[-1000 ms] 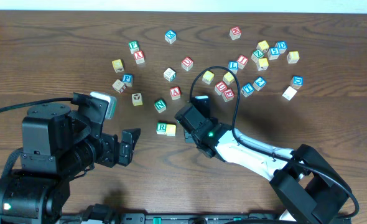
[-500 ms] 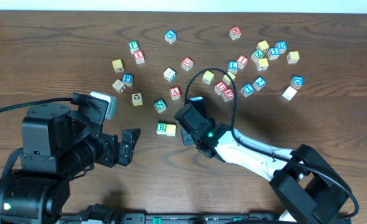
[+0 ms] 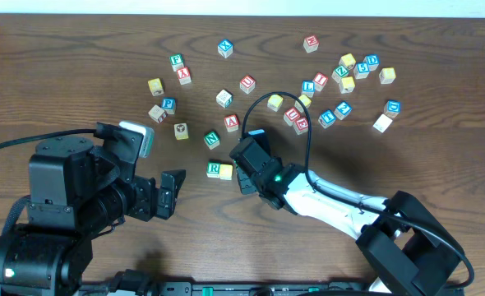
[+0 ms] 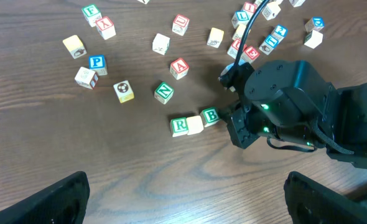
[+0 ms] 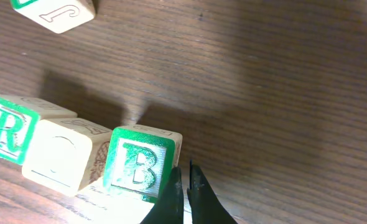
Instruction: Spell out ROBOT
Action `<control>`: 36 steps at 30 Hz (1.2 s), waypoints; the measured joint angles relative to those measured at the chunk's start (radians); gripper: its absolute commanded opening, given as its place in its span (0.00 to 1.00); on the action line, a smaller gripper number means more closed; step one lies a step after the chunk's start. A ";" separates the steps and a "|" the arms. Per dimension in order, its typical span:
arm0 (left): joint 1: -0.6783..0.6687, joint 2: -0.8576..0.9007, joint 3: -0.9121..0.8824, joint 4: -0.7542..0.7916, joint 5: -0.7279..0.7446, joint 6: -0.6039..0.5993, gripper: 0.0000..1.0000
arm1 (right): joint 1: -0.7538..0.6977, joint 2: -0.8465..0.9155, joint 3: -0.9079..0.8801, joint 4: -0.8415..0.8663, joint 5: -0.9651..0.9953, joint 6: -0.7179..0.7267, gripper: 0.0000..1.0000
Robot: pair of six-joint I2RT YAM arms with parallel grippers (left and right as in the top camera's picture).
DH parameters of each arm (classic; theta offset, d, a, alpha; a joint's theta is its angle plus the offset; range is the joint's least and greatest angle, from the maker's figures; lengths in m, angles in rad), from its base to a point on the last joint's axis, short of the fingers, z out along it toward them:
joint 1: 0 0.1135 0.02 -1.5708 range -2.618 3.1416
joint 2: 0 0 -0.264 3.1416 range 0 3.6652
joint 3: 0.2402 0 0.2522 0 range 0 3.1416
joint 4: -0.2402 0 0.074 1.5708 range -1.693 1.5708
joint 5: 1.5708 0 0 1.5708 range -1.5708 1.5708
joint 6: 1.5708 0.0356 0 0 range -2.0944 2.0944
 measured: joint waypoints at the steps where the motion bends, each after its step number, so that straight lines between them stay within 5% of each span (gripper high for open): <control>1: 0.000 0.000 0.000 0.000 0.000 0.000 0.98 | 0.002 0.000 0.000 0.002 -0.003 -0.001 0.01; 36: 0.000 0.000 0.000 0.000 0.000 0.000 0.98 | 0.006 0.022 -0.001 0.111 0.141 0.043 0.01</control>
